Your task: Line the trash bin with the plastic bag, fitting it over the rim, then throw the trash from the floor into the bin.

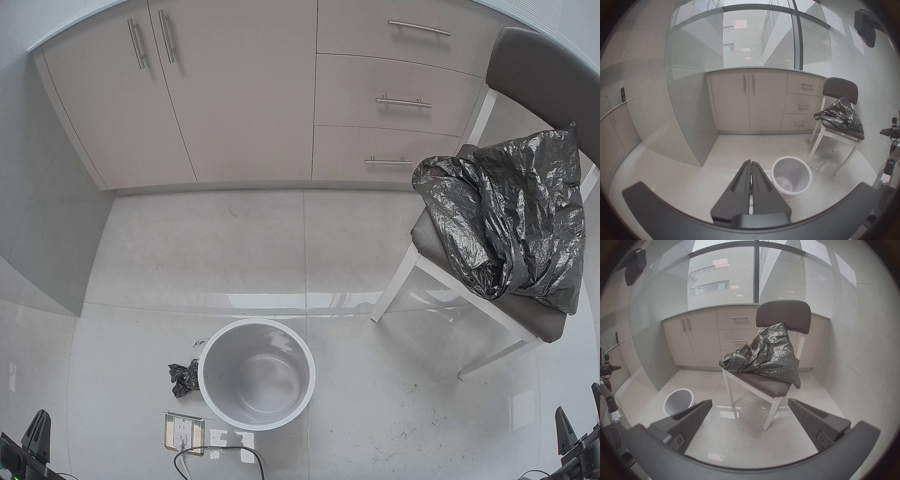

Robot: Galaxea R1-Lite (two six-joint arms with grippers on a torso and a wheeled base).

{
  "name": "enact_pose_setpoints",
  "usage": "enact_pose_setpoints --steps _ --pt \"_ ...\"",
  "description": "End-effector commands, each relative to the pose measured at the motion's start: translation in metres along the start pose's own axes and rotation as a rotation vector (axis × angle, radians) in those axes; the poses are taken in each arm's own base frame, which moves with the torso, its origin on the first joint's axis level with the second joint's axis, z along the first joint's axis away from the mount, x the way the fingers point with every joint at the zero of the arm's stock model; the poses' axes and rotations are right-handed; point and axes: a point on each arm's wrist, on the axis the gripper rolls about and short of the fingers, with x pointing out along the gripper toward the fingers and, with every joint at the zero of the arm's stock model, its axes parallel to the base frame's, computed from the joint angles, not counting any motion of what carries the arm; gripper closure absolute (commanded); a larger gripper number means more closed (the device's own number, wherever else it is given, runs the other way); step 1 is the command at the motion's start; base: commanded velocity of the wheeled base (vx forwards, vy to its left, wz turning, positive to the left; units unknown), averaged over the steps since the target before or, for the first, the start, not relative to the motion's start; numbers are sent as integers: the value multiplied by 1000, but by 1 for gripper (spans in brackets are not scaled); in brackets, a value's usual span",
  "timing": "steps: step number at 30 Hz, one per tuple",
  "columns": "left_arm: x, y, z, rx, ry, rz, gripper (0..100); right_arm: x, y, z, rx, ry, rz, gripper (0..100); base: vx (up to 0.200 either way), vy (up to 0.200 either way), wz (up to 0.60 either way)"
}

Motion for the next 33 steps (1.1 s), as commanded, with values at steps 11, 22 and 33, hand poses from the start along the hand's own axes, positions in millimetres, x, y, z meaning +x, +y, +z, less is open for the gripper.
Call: enact_pose_setpoints --steps 11,22,33 --pt "-20 0 62 -142 -77 -96 100 0 0 -4 4 -8 -5 0 0 0 0" --pt "-18 -2 55 -219 -27 -187 100 0 0 -4 -10 -8 1 0 0 0 0" --pt "-19 -2 53 -246 -26 -187 100 0 0 -4 -7 -10 4 0 0 0 0"
